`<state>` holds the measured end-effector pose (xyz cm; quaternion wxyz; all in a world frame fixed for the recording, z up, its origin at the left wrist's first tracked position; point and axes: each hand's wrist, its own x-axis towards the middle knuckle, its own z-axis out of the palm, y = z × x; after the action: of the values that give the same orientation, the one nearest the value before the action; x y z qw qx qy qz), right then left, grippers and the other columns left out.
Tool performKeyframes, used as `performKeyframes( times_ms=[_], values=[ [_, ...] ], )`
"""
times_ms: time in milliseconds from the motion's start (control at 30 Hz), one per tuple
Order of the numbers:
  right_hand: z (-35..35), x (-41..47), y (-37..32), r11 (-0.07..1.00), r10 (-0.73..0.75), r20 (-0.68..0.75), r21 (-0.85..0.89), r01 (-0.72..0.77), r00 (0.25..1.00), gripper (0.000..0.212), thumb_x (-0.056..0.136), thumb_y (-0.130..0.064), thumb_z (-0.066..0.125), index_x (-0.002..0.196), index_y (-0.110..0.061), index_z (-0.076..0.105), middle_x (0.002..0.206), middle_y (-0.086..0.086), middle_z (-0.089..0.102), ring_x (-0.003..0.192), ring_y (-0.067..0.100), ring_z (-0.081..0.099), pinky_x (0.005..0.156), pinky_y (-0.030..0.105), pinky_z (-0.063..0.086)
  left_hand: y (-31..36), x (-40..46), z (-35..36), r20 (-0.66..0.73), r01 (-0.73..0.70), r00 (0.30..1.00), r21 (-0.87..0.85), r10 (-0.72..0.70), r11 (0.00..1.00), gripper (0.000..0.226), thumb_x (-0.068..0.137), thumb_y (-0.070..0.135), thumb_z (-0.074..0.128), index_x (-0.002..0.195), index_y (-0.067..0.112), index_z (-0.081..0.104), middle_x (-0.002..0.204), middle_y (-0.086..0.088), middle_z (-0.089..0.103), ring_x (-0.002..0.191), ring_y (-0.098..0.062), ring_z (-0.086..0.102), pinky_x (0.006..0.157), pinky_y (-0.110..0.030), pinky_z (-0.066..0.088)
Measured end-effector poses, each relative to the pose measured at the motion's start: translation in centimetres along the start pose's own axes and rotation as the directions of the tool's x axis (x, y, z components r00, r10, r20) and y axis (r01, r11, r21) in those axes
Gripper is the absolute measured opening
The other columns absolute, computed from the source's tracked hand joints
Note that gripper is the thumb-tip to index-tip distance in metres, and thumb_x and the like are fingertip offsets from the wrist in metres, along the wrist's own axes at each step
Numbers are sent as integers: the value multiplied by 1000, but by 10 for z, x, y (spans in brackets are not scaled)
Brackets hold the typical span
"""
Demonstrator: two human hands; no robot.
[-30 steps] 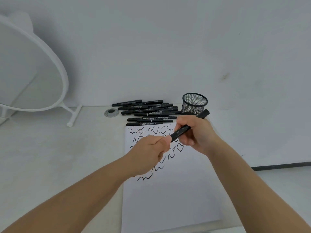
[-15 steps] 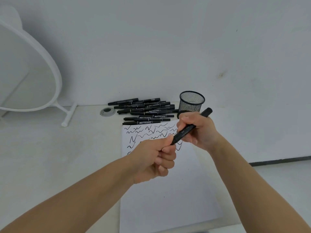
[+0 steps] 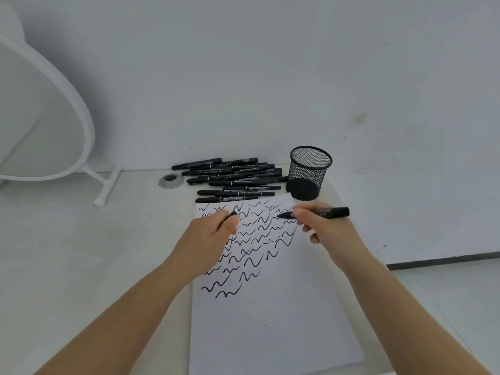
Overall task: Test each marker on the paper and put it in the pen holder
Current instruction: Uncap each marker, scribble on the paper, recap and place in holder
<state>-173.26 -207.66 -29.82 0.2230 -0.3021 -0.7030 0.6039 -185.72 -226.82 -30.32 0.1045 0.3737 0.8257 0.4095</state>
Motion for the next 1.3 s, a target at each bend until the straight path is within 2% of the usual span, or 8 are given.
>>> performKeyframes(
  times_ms=[200, 433, 633, 767, 833, 967, 1167, 1300],
  values=[
    [1, -8, 37, 998, -62, -195, -22, 59, 979, 23, 82, -11, 61, 61, -15, 54, 40, -6, 50, 39, 6, 41, 42, 17, 32, -17, 0, 20, 24, -46, 999, 153, 43, 987, 34, 94, 44, 33, 72, 22, 46, 56, 4, 50, 59, -19, 53, 58, -37, 44],
    [5, -11, 41, 975, -170, -50, -150, 161, 984, 28, 80, -11, 63, 56, -21, 53, 43, -6, 53, 41, 4, 44, 42, 12, 33, -23, -3, 24, 18, -85, 996, 186, 83, 979, 36, 95, 43, 33, 78, 15, 49, 58, 1, 54, 60, -21, 54, 58, -37, 43],
    [-4, -8, 44, 966, -196, -147, -198, 166, 969, 31, 76, -4, 58, 53, -12, 40, 41, -12, 40, 41, 4, 31, 39, 14, 23, -21, -4, 24, 16, -80, 997, 182, 79, 980, 35, 95, 41, 34, 79, 14, 50, 61, 0, 56, 63, -22, 55, 61, -40, 44],
    [-7, -10, 41, 946, -257, -245, -264, 190, 935, 29, 78, -8, 58, 55, -16, 42, 41, -16, 50, 41, 5, 38, 42, 16, 30, -21, -5, 24, 20, -76, 997, 181, 74, 981, 36, 95, 41, 33, 80, 13, 50, 61, -1, 56, 63, -22, 55, 62, -41, 45],
    [-8, -9, 35, 925, -338, -300, -281, 256, 892, 23, 80, -12, 62, 61, -22, 51, 55, -15, 60, 51, 4, 50, 52, 19, 39, -20, -5, 24, 18, -72, 997, 174, 70, 982, 36, 95, 41, 33, 80, 13, 50, 62, -2, 57, 64, -23, 55, 62, -41, 45],
    [-4, -10, 19, 924, -381, -288, -139, 355, 879, 22, 82, -8, 64, 77, -28, 62, 74, -22, 63, 69, -3, 57, 61, 7, 40, -19, -6, 23, 22, -59, 998, 158, 57, 986, 30, 96, 35, 33, 84, 15, 51, 63, 1, 55, 66, -22, 55, 64, -42, 46],
    [28, -8, -3, 934, -118, -83, 328, 139, 990, 24, 89, -16, 53, 72, -22, 68, 58, -2, 63, 54, 10, 54, 46, 19, 39, -19, -6, 23, 32, -64, 998, 134, 60, 989, 24, 96, 32, 33, 94, 19, 53, 63, 6, 53, 68, -19, 56, 65, -41, 46],
    [49, -9, 4, 896, -53, -98, 435, 91, 994, 25, 91, -9, 47, 68, -11, 59, 49, 4, 58, 44, 14, 45, 41, 20, 35, -21, -6, 23, 34, -66, 997, 111, 63, 992, 19, 96, 33, 36, 92, 23, 52, 64, 6, 55, 66, -16, 55, 63, -39, 46]
  ],
)
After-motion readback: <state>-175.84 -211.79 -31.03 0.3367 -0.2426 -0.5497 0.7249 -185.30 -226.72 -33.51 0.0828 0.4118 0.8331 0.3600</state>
